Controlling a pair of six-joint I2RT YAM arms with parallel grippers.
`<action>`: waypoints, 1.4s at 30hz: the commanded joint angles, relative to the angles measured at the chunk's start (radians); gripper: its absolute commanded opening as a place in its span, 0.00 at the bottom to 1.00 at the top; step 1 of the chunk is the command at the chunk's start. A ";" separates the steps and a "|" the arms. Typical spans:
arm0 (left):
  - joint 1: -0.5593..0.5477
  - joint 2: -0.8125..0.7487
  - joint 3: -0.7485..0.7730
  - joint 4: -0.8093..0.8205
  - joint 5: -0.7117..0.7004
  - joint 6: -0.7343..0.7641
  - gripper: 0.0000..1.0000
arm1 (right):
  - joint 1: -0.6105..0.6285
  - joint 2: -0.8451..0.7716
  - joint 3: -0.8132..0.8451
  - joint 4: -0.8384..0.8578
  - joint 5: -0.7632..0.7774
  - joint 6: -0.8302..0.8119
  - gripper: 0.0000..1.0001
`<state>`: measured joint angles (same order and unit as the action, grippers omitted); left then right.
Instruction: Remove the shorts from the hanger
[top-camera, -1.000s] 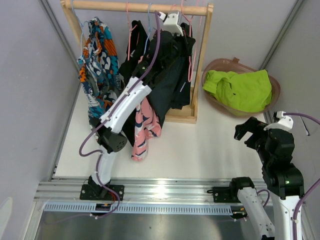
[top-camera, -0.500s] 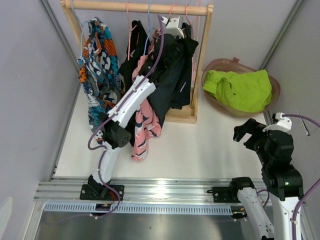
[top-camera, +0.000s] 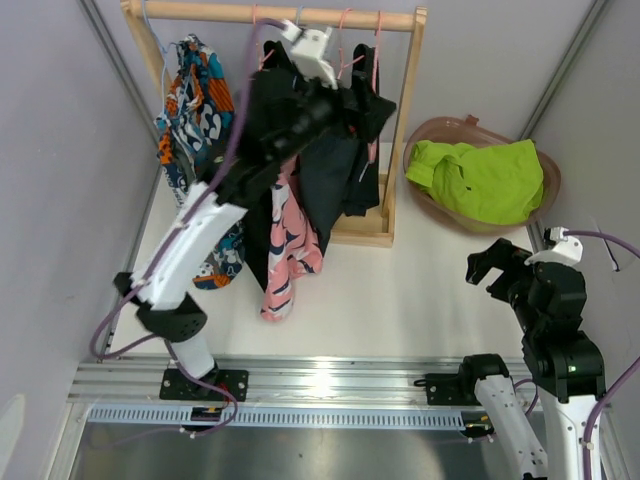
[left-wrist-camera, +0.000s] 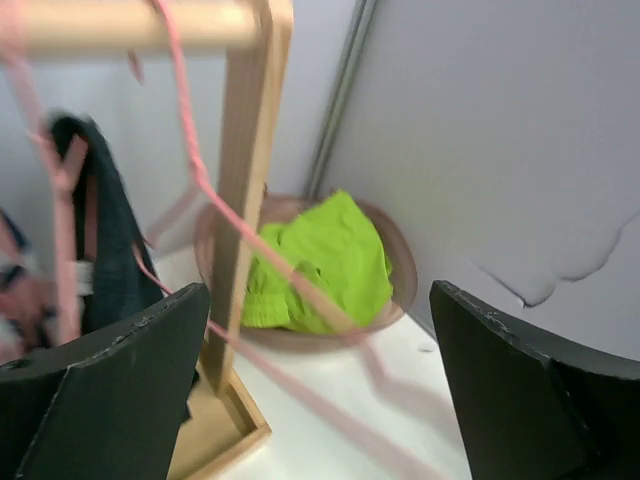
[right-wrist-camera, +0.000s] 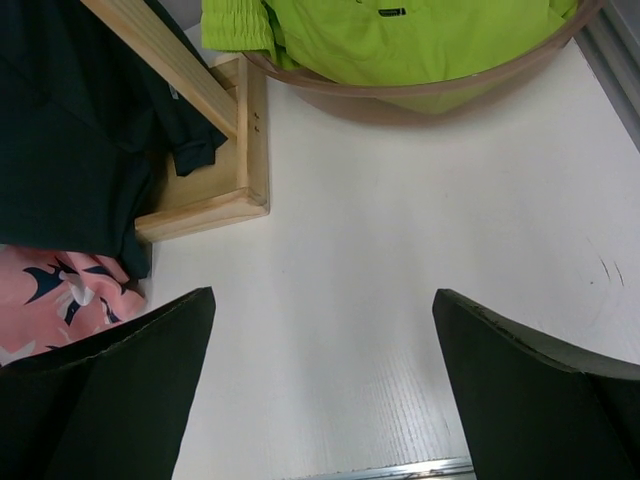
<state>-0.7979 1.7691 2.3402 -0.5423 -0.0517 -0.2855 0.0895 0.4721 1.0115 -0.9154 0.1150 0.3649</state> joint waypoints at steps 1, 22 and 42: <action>0.012 -0.140 0.048 -0.070 -0.085 0.109 0.98 | -0.004 -0.018 -0.005 0.026 0.000 0.002 1.00; 0.115 0.027 0.051 0.012 -0.083 0.198 0.82 | 0.003 -0.046 -0.010 0.023 0.000 0.005 0.99; 0.144 0.115 0.007 0.033 -0.148 0.190 0.73 | 0.003 -0.059 -0.014 0.029 -0.018 -0.001 0.99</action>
<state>-0.6632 1.8610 2.3356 -0.5388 -0.1738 -0.1116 0.0895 0.4236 1.0004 -0.9142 0.1070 0.3656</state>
